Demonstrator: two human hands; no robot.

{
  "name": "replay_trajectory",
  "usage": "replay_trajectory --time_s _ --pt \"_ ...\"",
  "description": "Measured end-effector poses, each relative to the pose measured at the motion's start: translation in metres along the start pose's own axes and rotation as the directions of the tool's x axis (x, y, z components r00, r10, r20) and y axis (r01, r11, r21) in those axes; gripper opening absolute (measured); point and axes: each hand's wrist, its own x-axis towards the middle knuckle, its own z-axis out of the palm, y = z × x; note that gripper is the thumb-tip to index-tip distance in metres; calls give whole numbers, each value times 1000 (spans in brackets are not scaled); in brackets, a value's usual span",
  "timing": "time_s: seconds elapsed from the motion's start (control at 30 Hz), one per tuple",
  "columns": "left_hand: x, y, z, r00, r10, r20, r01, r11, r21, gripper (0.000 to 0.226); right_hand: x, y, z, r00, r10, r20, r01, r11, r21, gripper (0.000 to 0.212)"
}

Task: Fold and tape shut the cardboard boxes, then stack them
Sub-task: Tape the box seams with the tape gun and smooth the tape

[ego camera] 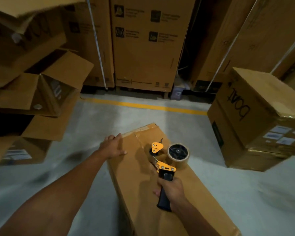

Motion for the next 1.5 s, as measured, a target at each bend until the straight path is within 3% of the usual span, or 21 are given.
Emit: replay_trajectory --time_s 0.13,0.23,0.4,0.53,0.6,0.67,0.7,0.77,0.8,0.83,0.87,0.9,0.97,1.03,1.13,1.5 --pt "-25 0 1 992 -124 -8 124 989 79 99 3 -7 -13 997 -77 -12 71 958 -279 35" --pt "-60 -8 21 979 -189 73 182 979 93 108 -4 -8 -38 994 -100 36 105 874 -474 50" --pt "-124 -9 61 944 -284 170 269 958 103 126 -22 5 -75 987 -95 131 150 844 -515 27" --pt "-170 -1 81 920 -304 246 307 951 25 131 -39 20 -95 977 -140 161 210 758 -617 49" --pt "-191 2 88 912 -303 275 323 946 -29 130 -54 23 -102 970 -184 158 243 701 -670 43" --pt "-217 10 94 917 -340 208 346 938 7 122 -74 23 -109 954 -253 161 292 657 -695 29" --pt "-233 16 95 942 -321 93 318 947 52 108 -84 23 -112 945 -277 176 320 667 -673 26" --pt "-266 36 88 970 -158 -187 172 983 61 66 -105 21 -120 931 -305 201 363 718 -594 25" --pt "-279 46 86 956 -95 -278 81 995 -63 50 -117 20 -124 924 -319 212 382 731 -566 25" --pt "-293 58 82 946 -108 -304 3 945 -326 40 -129 19 -127 916 -332 224 400 739 -541 24" --pt "-307 70 77 951 -164 -263 -41 775 -630 35 -142 17 -129 912 -338 233 410 753 -514 22" --pt "-318 78 73 965 -199 -171 -42 527 -849 35 -155 15 -131 905 -349 243 425 767 -481 21" --pt "-338 94 62 985 -173 12 23 62 -998 42 -179 12 -135 888 -379 261 459 772 -439 20" --pt "-354 102 54 991 -64 114 98 -211 -973 50 -199 11 -140 872 -409 270 490 753 -440 20" --pt "-375 105 45 990 49 134 143 -316 -938 52 -222 11 -147 847 -446 291 532 713 -457 21" --pt "-409 83 32 981 152 119 169 -374 -912 34 -255 -2 -157 714 -579 393 688 478 -546 17"
